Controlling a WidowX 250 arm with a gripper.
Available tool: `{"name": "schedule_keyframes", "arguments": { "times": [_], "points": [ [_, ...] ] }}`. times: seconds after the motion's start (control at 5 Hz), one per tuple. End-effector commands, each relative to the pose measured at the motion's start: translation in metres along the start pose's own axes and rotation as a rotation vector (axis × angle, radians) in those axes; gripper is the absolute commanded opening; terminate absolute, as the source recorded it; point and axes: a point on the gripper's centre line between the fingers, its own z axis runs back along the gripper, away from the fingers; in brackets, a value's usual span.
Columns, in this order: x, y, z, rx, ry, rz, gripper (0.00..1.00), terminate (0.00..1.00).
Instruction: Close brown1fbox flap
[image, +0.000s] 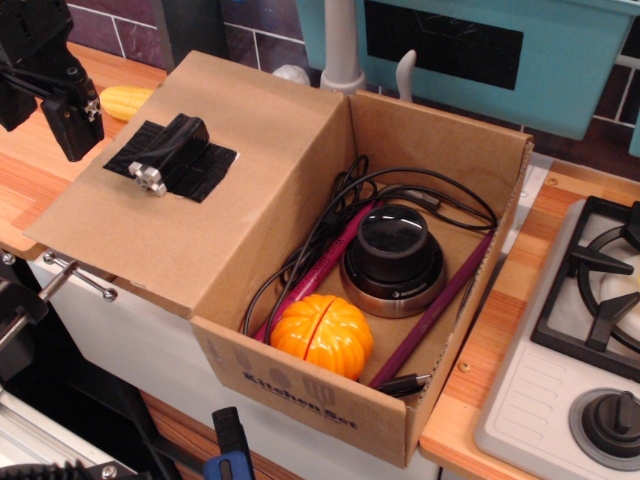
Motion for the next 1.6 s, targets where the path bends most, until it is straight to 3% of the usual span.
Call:
{"name": "schedule_keyframes", "arguments": {
  "times": [0.0,0.2,0.6,1.0,1.4],
  "points": [
    [0.000,0.000,0.000,0.000,0.000,0.000,1.00,0.00],
    [0.003,0.004,-0.005,-0.159,0.002,-0.024,1.00,0.00],
    [0.001,0.015,-0.025,-0.384,-0.005,-0.029,1.00,0.00],
    [0.004,0.013,-0.037,-0.523,-0.027,0.012,1.00,0.00],
    [0.020,-0.018,-0.031,-0.629,-0.070,0.080,1.00,0.00]
  ]
}}
